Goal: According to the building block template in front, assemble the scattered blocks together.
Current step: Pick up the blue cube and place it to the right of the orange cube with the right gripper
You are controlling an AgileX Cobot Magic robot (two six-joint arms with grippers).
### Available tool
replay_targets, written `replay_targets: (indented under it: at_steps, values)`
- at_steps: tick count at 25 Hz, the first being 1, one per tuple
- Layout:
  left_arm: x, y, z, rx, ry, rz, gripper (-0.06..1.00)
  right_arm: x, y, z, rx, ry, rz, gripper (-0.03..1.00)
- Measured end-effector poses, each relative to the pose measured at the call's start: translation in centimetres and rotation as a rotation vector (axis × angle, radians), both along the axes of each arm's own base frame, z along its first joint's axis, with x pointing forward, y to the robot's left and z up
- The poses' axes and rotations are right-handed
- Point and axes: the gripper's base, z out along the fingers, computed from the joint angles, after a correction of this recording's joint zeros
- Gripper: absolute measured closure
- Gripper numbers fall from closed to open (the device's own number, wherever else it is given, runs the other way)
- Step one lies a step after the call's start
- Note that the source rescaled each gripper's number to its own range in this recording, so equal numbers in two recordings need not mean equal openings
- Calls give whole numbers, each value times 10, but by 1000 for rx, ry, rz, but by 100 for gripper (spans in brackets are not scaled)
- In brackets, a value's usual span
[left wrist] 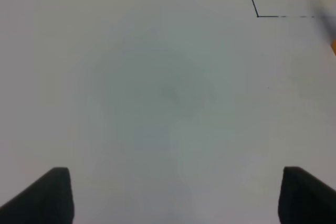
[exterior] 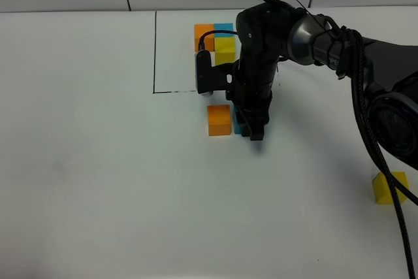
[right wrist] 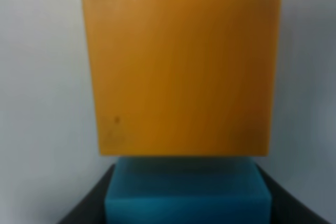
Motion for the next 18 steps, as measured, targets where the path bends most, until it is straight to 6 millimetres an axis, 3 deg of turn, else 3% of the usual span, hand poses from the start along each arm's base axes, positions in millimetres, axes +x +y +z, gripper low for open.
replay_targets:
  at_steps: [18]
  values:
    - [0, 0, 0, 0, 0, 0, 14, 2, 2, -3, 11, 0, -50, 97]
